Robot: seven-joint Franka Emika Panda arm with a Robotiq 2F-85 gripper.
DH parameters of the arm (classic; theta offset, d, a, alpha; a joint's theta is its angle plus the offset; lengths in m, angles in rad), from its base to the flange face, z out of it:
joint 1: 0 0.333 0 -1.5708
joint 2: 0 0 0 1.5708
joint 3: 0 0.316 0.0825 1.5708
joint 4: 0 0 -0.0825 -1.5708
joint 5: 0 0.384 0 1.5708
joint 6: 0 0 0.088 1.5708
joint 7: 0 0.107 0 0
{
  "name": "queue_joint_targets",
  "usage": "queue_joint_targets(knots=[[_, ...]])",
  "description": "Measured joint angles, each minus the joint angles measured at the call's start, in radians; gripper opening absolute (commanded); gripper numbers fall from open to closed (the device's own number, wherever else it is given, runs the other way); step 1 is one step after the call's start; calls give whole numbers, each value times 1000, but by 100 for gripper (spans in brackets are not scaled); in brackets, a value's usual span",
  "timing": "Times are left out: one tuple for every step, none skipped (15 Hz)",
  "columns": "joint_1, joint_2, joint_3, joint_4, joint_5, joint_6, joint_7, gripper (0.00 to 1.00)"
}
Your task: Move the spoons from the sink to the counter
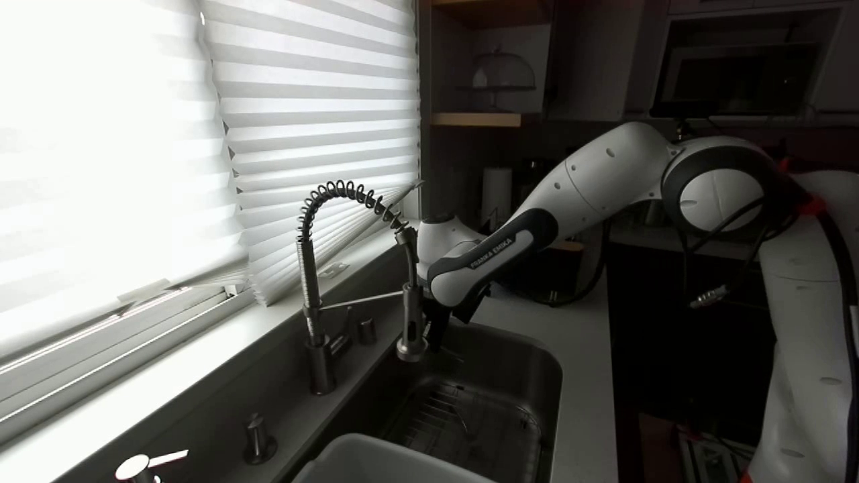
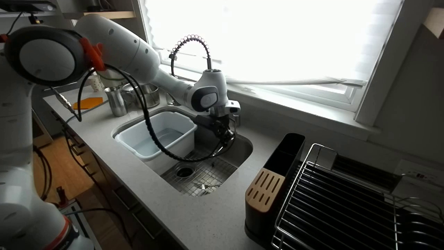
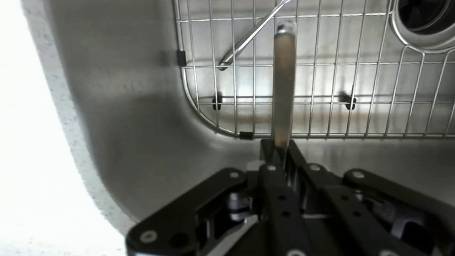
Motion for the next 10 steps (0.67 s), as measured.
queue_joint_targets(knots=[[-9, -19, -5, -11, 0, 0, -4, 2], [-20, -38, -10, -19, 0, 0, -12, 2], [-34, -57, -14, -27, 3, -2, -35, 2], [-49, -73, -18, -31, 10, -15, -54, 2], [-64, -87, -25, -32, 13, -36, -72, 2], [-76, -100, -33, -31, 14, -68, -91, 2], [-88, -111, -42, -30, 14, -105, -116, 2], [-100, -121, -50, -28, 15, -142, -141, 2], [-110, -127, -58, -24, 15, -180, -164, 2], [-119, -130, -68, -20, 14, -210, -182, 2]])
